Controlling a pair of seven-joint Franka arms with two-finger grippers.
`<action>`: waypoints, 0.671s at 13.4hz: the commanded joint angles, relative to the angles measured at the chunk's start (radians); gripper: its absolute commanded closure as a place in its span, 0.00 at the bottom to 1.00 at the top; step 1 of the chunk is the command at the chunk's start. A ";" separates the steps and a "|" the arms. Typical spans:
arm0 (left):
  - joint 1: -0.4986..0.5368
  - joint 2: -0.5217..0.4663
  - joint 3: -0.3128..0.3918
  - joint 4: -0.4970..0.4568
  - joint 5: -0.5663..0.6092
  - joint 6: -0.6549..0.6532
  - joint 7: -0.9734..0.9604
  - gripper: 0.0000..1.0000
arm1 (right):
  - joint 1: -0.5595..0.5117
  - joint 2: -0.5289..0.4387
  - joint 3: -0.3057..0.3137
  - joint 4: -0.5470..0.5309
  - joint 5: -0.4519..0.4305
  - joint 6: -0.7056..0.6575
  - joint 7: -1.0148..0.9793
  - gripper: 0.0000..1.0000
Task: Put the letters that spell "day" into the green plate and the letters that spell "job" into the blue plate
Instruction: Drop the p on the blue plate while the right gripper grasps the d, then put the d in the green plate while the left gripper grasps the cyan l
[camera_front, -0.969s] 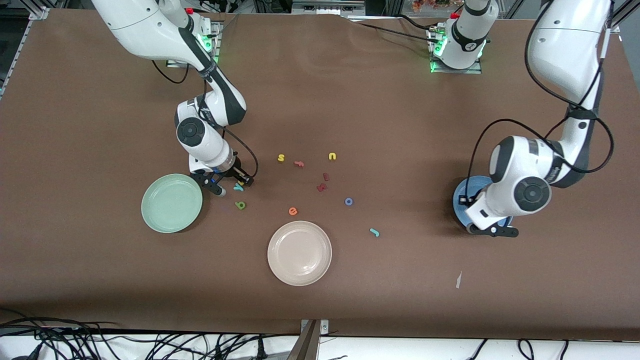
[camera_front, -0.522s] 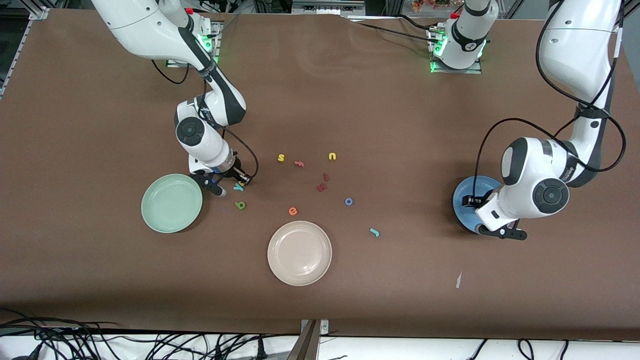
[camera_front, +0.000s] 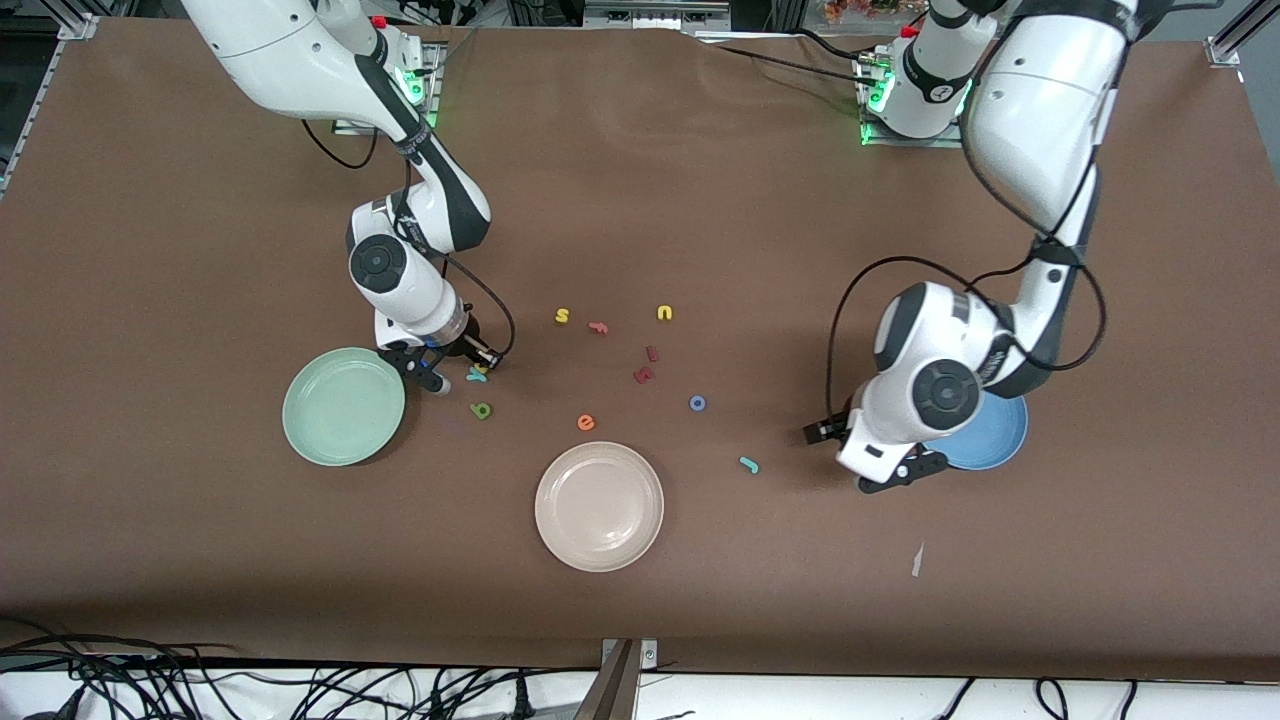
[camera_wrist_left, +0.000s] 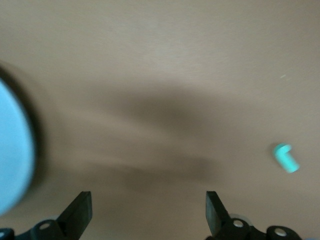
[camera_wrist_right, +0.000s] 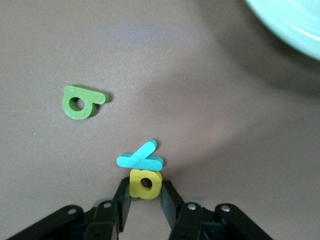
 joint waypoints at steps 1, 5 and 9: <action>-0.046 0.120 0.012 0.184 -0.025 -0.013 -0.179 0.00 | -0.003 -0.040 -0.004 0.037 -0.004 -0.105 -0.016 0.72; -0.107 0.215 0.010 0.304 -0.027 0.025 -0.388 0.00 | -0.004 -0.083 -0.043 0.124 -0.004 -0.312 -0.081 0.72; -0.143 0.257 0.012 0.300 -0.025 0.136 -0.503 0.07 | -0.009 -0.091 -0.152 0.199 0.003 -0.450 -0.302 0.72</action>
